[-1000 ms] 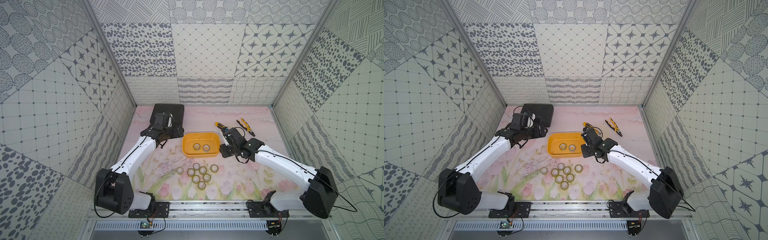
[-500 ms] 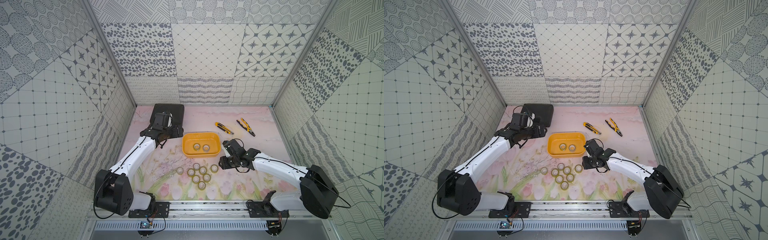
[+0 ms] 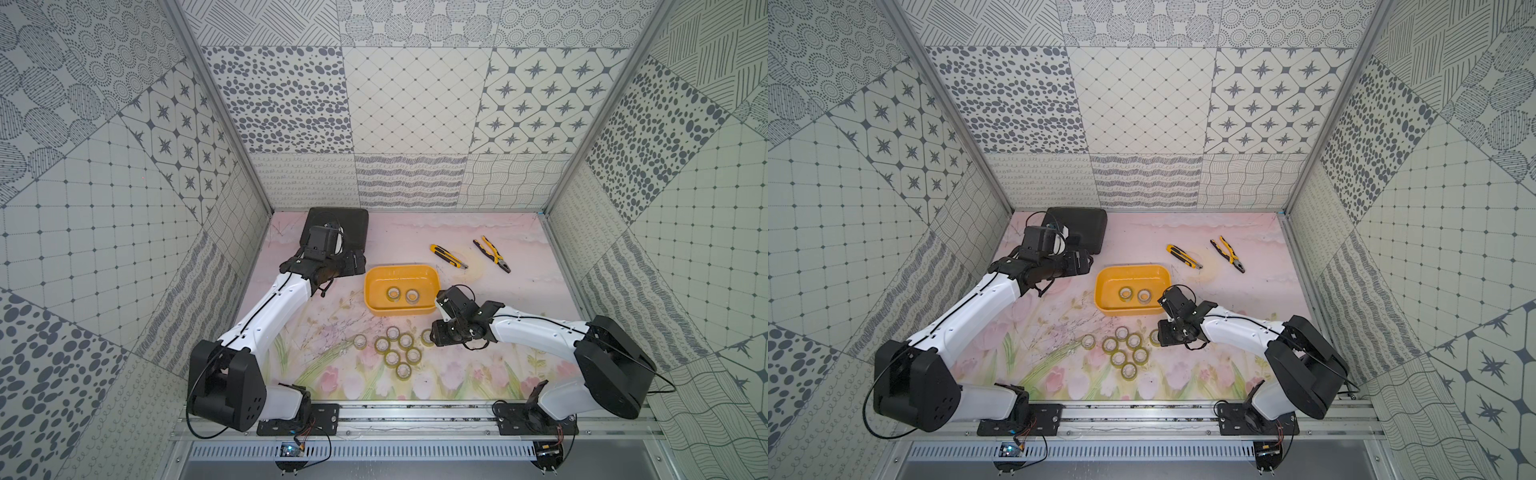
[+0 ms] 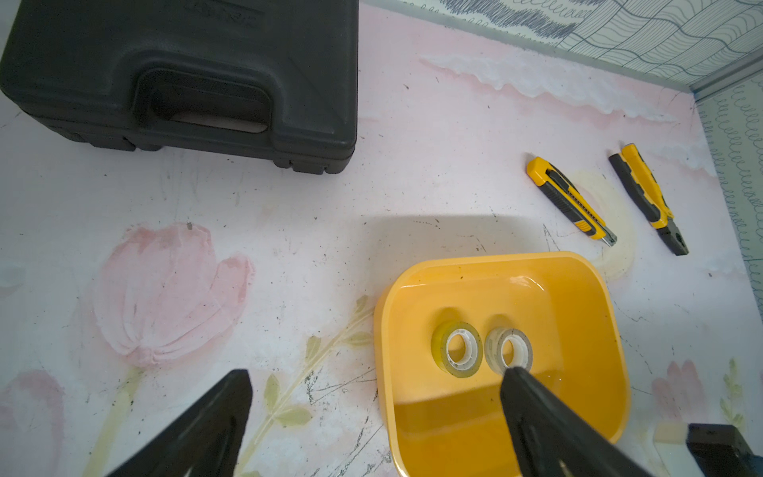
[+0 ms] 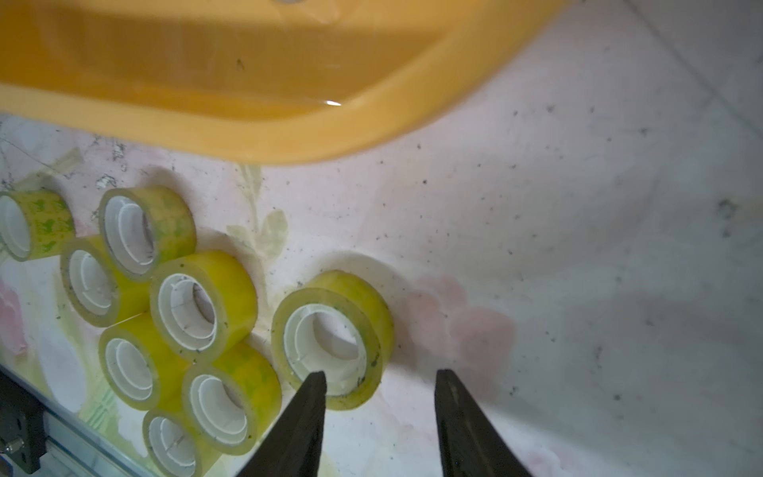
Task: Put the transparent tape into the storage box
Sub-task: Pick up the tape at the center of the board.
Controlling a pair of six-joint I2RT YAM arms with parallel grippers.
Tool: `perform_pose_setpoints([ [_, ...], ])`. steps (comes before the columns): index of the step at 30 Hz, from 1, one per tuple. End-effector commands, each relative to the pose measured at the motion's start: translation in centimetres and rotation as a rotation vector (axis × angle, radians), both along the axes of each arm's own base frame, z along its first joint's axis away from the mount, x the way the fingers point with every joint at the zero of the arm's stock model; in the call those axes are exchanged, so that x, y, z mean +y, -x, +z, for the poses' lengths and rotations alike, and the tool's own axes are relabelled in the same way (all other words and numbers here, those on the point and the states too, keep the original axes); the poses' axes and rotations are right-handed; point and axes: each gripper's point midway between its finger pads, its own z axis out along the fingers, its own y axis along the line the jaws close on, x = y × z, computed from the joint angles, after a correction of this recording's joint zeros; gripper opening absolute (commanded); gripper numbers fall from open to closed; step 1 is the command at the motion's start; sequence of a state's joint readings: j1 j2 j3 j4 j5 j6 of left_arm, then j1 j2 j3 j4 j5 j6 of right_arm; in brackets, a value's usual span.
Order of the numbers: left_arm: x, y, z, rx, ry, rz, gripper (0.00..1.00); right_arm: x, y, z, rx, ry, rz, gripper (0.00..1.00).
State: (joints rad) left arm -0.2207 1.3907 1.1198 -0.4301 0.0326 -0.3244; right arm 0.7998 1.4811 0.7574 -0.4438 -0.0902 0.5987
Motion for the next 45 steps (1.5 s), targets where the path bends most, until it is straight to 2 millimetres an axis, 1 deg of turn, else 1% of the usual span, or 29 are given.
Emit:
perform_pose_setpoints([
  [1, 0.4, -0.1, 0.6, -0.025, -0.028, 0.000, 0.99, 0.3, -0.9, 0.2, -0.031, 0.015, -0.031, 0.47],
  [5, 0.0, 0.0, 0.4, -0.016, -0.015, -0.009, 0.99, 0.4, -1.1, 0.0, -0.034, 0.039, -0.037, 0.47],
  [9, 0.0, -0.1, 0.1, -0.008, -0.018, -0.008, 0.99, 0.7, -1.0, -0.1, -0.032, 0.048, -0.031, 0.47],
  [14, 0.1, -0.1, 0.3, -0.012, -0.023, -0.007, 0.99, 0.4, -1.1, -0.4, -0.034, 0.063, -0.036, 0.47],
  [18, 0.1, 0.0, 0.5, -0.024, -0.021, -0.006, 0.99, 0.3, -0.9, -1.0, -0.020, 0.083, -0.041, 0.46],
  [23, 0.0, -0.1, 0.3, -0.014, -0.017, -0.010, 0.99, -0.3, -0.5, -1.7, -0.014, 0.122, -0.050, 0.42],
  [25, 0.0, -0.1, 0.3, -0.012, -0.016, -0.011, 0.99, -0.6, -0.4, -1.6, -0.019, 0.128, -0.052, 0.39],
  [27, 0.0, 0.0, 0.3, -0.014, -0.018, -0.010, 0.99, -0.5, -0.5, -1.2, -0.032, 0.120, -0.045, 0.35],
  [32, 0.0, 0.0, 0.4, -0.015, -0.018, -0.010, 0.99, -0.3, -1.0, 0.8, -0.090, 0.097, -0.018, 0.18],
  [35, 0.0, 0.0, 0.9, -0.022, -0.019, -0.012, 0.99, -0.1, -1.1, 1.8, -0.113, 0.076, 0.006, 0.10],
  [38, 0.2, 0.3, 1.8, -0.052, -0.021, -0.008, 0.99, 0.8, -1.1, 3.2, -0.121, 0.038, 0.050, 0.07],
  [41, 0.4, 0.4, 2.0, -0.085, -0.026, 0.002, 0.99, 1.5, -1.1, 4.7, -0.134, -0.005, 0.068, 0.05],
  [45, 0.3, 0.4, 1.8, -0.077, -0.021, -0.002, 0.99, 1.4, -1.0, 6.8, -0.180, -0.052, 0.066, 0.04],
])
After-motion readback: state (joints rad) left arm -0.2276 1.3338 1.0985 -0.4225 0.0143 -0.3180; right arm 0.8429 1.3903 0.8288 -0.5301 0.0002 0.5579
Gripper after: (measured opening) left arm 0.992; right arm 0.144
